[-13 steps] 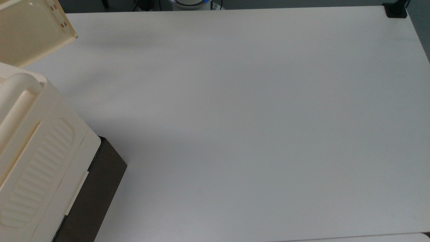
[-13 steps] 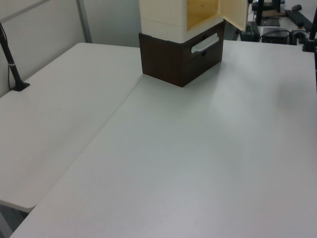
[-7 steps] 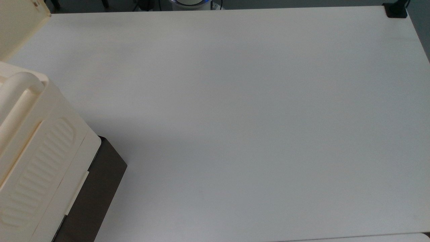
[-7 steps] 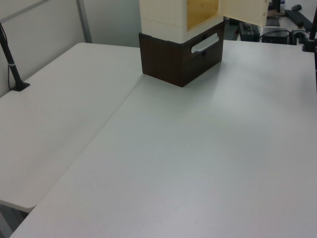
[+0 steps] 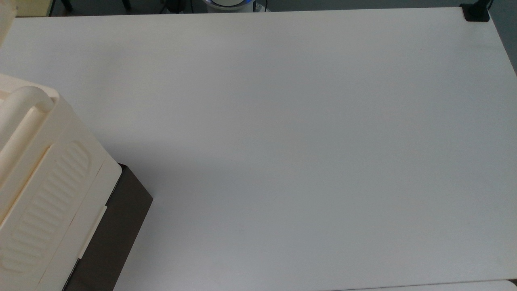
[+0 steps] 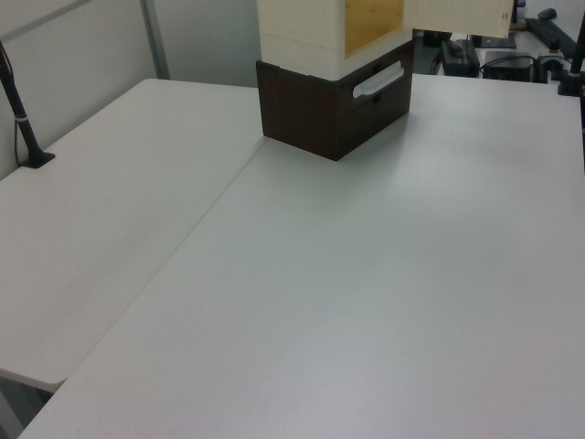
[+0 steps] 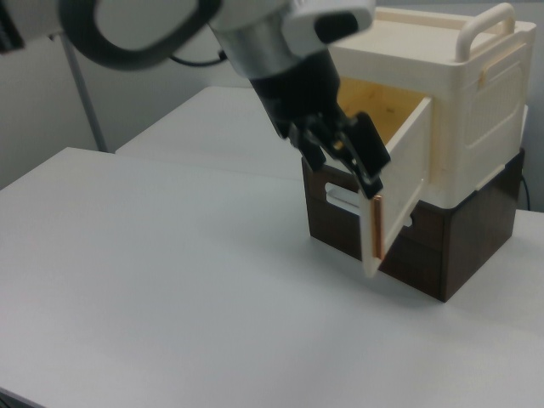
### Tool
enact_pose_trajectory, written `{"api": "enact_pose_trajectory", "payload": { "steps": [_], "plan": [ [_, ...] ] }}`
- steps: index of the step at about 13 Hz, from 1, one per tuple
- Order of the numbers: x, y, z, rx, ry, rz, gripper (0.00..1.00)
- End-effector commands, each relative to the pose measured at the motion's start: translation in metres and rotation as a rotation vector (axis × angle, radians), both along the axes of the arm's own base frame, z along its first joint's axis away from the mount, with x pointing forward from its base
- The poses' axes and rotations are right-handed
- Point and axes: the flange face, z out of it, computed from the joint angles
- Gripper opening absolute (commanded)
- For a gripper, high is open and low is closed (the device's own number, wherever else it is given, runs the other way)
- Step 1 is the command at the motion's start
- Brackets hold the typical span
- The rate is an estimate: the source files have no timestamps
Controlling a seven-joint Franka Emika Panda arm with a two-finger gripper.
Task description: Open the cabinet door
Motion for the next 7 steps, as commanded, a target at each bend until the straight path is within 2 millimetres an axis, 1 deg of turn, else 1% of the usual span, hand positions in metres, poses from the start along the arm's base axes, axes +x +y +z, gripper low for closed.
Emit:
{"api": "enact_pose_trajectory", "payload": {
  "steps": [1,3,4,5,6,7],
  "plan": [
    [-0.003,0.041,0.032,0.055,-0.061,0.073,1.0],
    [0.015,0.082,0.041,0.132,-0.065,0.08,1.0],
    [0.033,0.114,0.041,0.167,-0.054,0.113,1.0],
    [0.051,0.15,0.04,0.187,-0.03,0.136,1.0],
    [0.071,0.185,0.033,0.206,-0.005,0.14,1.0],
    [0.081,0.206,0.028,0.215,0.009,0.143,1.0]
  ]
}}
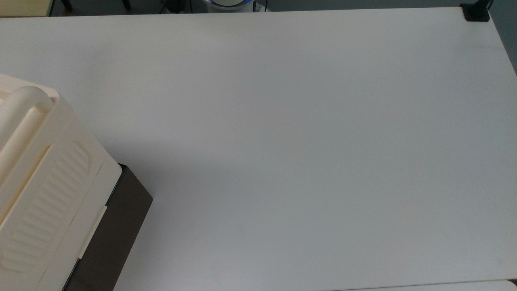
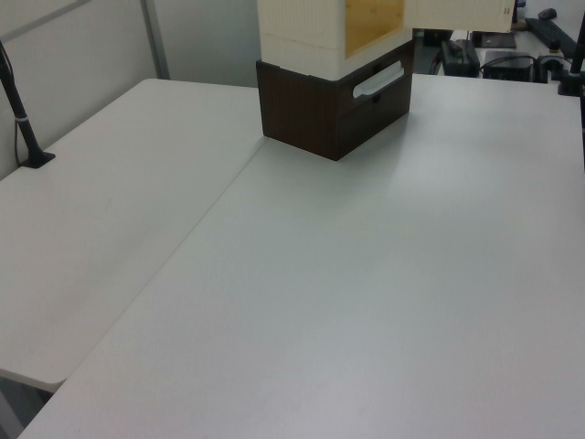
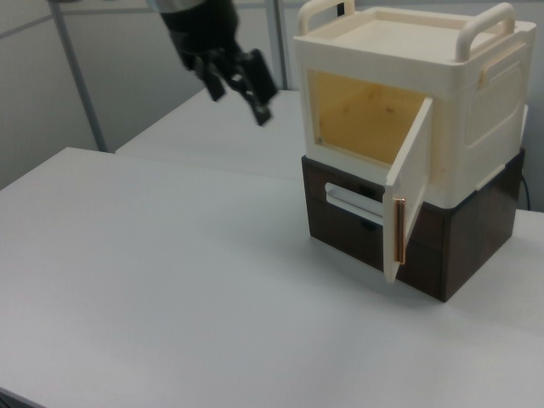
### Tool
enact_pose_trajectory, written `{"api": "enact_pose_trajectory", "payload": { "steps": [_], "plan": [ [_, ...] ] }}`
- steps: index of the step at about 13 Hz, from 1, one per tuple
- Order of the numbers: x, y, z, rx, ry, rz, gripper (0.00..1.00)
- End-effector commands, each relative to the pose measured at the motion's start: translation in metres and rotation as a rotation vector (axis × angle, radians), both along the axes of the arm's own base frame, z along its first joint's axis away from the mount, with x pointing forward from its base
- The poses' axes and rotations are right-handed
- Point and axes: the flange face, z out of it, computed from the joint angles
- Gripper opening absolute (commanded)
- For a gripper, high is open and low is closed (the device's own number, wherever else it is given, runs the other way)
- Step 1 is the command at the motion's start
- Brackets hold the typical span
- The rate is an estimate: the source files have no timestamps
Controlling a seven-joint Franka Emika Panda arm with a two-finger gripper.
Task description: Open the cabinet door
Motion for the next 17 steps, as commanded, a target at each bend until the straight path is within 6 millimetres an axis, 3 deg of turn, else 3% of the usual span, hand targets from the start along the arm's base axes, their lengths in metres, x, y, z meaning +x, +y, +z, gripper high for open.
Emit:
{"api": "enact_pose_trajectory", "payload": {
  "steps": [1,2,4,6,8,12,17],
  "plan": [
    [0.043,0.089,-0.017,0.046,0.07,0.04,1.0],
    [0.065,0.124,-0.033,0.054,0.106,0.087,1.0],
    [0.093,0.169,-0.061,0.073,0.161,0.125,1.0],
    [0.109,0.208,-0.085,0.055,0.211,0.199,1.0],
    [0.115,0.228,-0.102,0.013,0.246,0.237,1.0],
    [0.126,0.245,-0.121,-0.021,0.281,0.277,1.0],
    [0.129,0.234,-0.121,-0.088,0.268,0.283,1.0]
  ]
}}
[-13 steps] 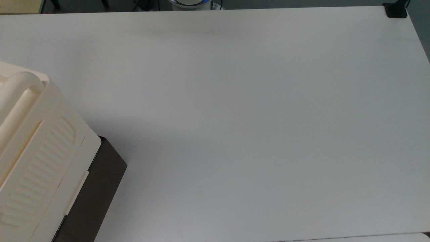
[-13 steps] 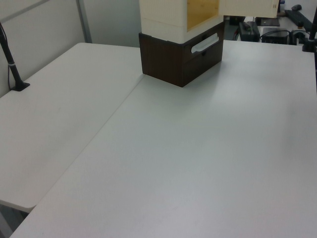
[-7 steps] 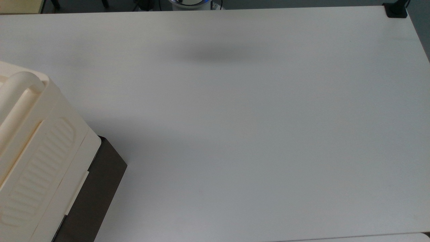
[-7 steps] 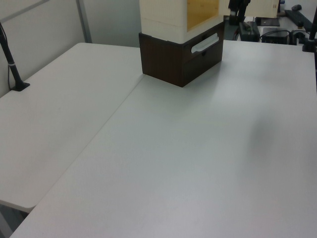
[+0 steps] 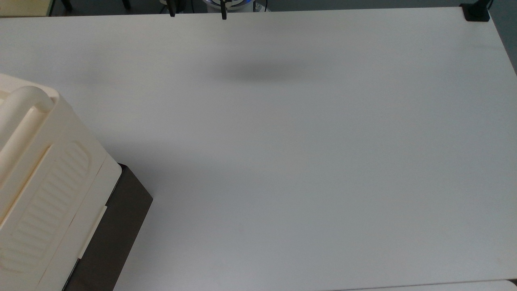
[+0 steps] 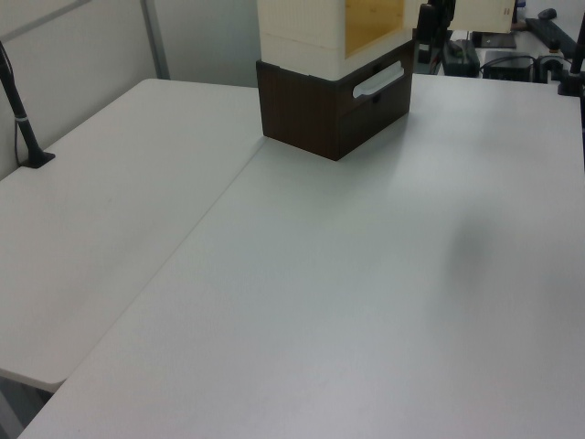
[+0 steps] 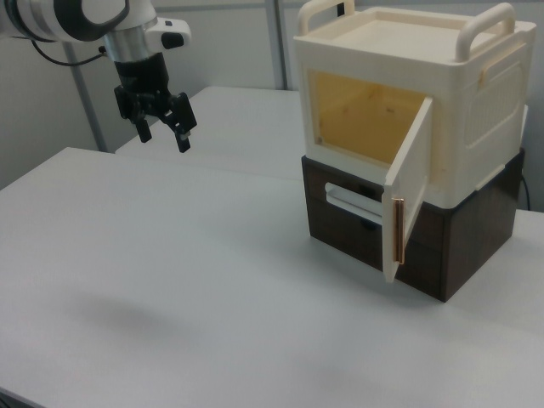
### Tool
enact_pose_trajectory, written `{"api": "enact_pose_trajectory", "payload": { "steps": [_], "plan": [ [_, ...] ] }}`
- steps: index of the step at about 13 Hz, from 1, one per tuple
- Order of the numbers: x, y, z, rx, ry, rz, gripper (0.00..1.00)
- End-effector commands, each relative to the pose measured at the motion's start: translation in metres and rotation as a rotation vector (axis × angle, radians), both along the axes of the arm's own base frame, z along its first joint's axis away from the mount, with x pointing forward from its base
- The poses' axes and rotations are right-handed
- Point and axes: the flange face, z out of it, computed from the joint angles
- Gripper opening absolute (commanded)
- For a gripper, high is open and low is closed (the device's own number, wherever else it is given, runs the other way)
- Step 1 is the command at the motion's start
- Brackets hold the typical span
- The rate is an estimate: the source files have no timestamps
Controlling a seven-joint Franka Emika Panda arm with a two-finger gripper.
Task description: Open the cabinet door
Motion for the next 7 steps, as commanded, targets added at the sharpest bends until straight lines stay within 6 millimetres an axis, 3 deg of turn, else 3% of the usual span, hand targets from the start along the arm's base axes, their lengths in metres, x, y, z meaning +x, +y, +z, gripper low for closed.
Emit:
{"api": "enact_pose_trajectory", "payload": {
  "steps": [1,7],
  "plan": [
    [-0.0005,-0.0061,0.0035,-0.041,-0.026,0.02,1.0],
    [-0.0001,-0.0088,0.0027,-0.059,-0.024,0.011,1.0]
  ]
}}
